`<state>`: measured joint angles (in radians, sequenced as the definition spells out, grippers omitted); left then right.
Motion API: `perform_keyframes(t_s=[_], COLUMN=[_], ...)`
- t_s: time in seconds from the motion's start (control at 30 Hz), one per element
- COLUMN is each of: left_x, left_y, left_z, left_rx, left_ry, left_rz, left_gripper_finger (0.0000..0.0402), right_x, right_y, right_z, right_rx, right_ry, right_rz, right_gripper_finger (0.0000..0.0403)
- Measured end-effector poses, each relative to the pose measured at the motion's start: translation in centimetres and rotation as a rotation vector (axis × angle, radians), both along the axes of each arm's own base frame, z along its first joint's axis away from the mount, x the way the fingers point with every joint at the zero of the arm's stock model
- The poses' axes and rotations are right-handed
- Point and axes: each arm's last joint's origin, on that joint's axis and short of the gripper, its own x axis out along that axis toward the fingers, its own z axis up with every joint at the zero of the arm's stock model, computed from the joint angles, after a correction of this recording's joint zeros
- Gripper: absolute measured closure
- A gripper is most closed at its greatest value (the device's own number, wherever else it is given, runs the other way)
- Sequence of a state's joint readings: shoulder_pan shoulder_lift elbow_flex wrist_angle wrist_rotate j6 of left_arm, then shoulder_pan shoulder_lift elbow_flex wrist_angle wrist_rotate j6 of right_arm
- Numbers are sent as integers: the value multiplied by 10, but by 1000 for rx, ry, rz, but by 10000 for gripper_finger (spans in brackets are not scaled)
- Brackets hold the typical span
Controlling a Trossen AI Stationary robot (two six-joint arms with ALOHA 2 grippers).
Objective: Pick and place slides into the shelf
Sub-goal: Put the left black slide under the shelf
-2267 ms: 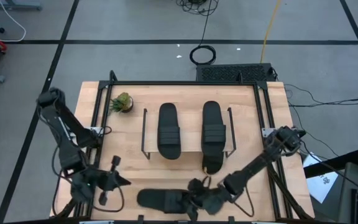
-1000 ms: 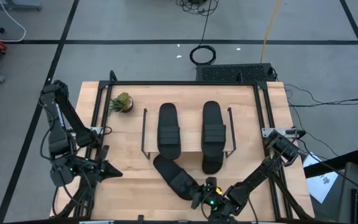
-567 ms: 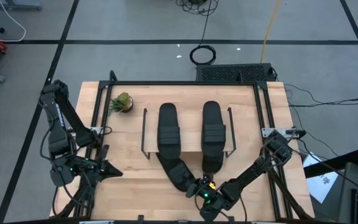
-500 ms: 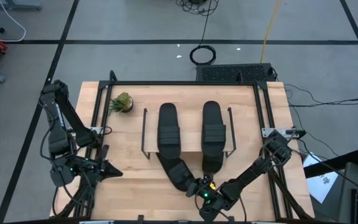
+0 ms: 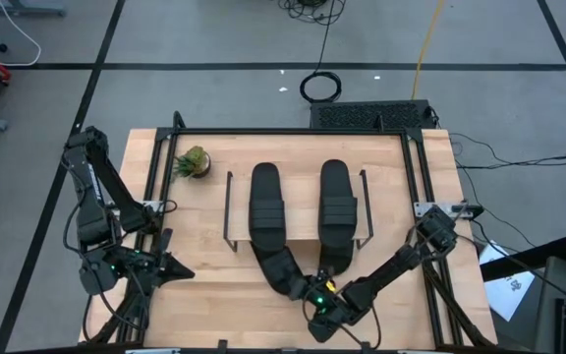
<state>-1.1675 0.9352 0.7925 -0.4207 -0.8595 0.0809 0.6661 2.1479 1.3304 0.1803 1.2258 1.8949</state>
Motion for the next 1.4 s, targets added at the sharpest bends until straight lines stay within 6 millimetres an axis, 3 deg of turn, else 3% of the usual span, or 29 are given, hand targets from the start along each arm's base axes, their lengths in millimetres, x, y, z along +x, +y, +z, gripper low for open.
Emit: perform_keyframes(t_s=[0.3,0.83,1.27,1.4], left_x=[0,0,0,0], left_y=[0,0,0,0], left_z=[0,0,0,0], left_rx=[5,13,1,-4], left_ry=[-3,-3,-1,0], left_rz=[4,1,4,6], left_gripper_finger=[401,401,401,399], right_x=[17,22,25,28], right_y=[-26,-50,-44,-38], right_z=[-1,-9,-6,0], right_rx=[19,-17,7,-25], right_ry=[12,137,132,105], right_rz=[-51,-79,-16,25], right_gripper_finger=[403,403,377,347])
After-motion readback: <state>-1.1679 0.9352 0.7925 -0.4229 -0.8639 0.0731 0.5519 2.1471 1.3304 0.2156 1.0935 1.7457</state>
